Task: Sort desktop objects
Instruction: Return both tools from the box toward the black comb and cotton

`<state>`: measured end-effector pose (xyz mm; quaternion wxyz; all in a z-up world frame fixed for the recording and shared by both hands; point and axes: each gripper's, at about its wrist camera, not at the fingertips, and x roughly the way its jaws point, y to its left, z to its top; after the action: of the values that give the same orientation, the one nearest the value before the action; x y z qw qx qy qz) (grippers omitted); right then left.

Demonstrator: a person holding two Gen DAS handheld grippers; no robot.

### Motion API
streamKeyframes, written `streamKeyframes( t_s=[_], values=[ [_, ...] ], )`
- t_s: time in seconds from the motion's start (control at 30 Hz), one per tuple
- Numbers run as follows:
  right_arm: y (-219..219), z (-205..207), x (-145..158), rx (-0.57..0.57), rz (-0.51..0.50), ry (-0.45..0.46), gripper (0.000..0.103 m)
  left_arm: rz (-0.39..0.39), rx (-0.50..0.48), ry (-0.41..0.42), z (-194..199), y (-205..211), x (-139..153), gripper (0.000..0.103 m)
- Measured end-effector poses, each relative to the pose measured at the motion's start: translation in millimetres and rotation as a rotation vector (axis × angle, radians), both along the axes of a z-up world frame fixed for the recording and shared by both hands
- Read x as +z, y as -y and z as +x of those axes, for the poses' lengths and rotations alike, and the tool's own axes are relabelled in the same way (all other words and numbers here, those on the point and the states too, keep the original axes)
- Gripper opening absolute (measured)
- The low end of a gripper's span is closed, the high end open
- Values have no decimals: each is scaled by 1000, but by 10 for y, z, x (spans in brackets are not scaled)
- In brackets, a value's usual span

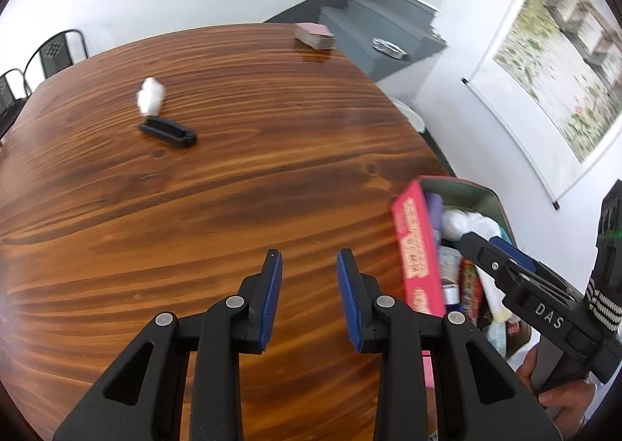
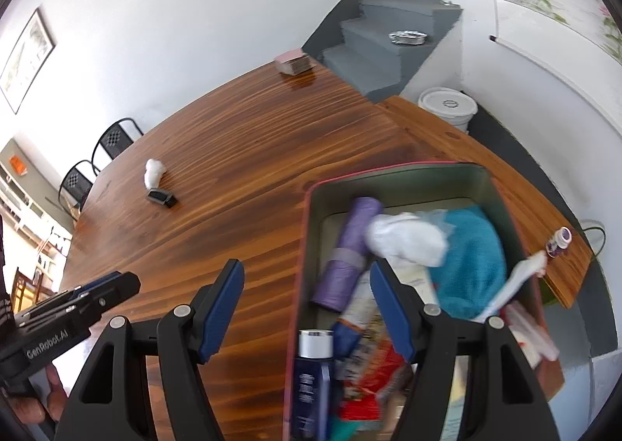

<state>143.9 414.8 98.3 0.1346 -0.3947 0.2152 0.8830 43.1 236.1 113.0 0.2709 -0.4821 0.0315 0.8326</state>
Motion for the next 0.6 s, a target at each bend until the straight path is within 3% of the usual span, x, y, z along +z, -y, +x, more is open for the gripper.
streamKeyframes(
  t_s=[0.6],
  values=[
    [777,-657,-108,165,-4,52,72,-51,150,13,-491,883,-109,32]
  ],
)
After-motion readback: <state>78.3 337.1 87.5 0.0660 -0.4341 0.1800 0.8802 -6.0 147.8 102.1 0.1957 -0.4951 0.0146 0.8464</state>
